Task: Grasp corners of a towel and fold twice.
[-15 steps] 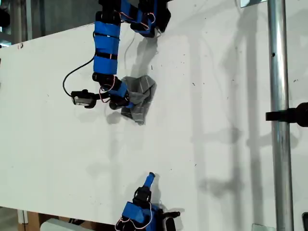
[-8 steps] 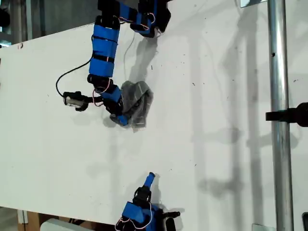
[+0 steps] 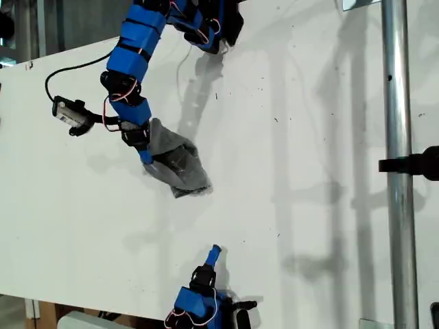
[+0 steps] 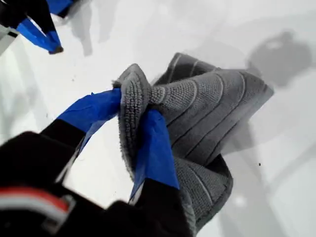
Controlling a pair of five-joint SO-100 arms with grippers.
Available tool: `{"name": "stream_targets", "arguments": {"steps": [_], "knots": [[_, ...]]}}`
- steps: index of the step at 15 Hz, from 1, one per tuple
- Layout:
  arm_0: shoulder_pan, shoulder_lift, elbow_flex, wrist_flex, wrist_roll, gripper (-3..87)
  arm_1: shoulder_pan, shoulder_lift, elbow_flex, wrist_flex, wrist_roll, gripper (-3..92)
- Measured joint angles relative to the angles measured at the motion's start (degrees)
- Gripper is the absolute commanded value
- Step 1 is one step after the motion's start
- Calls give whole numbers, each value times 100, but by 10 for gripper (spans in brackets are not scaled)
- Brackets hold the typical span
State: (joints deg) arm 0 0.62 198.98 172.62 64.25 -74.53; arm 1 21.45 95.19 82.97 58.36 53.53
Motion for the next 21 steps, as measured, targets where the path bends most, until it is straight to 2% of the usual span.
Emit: {"name": "stream_targets", "arguments": {"steps": [1,2,4,5,8,11,14,15,18,21], "knots": [[0,0,0,0,0,-27,-88,-466,-97,9,-35,170],[0,0,0,0,0,-27,-193,-976,-325,9,-141,135],[0,0,0,0,0,-27,-475,-1811,-817,0,-615,421],[0,0,0,0,0,-27,-580,-1925,-932,-79,-949,613],[0,0,18,0,0,-27,-765,-1942,-1107,-536,-2145,596],[0,0,18,0,0,-27,-466,-1793,-1116,-879,-2153,596],[0,0,97,0,0,-26,-149,-923,-387,-650,-2074,593],[0,0,167,0,0,-20,-158,-501,62,-387,-1969,593],[0,0,396,0,176,-3,-158,1274,1591,659,-984,593],[9,0,510,0,633,15,-466,3771,3832,1125,615,593]]}}
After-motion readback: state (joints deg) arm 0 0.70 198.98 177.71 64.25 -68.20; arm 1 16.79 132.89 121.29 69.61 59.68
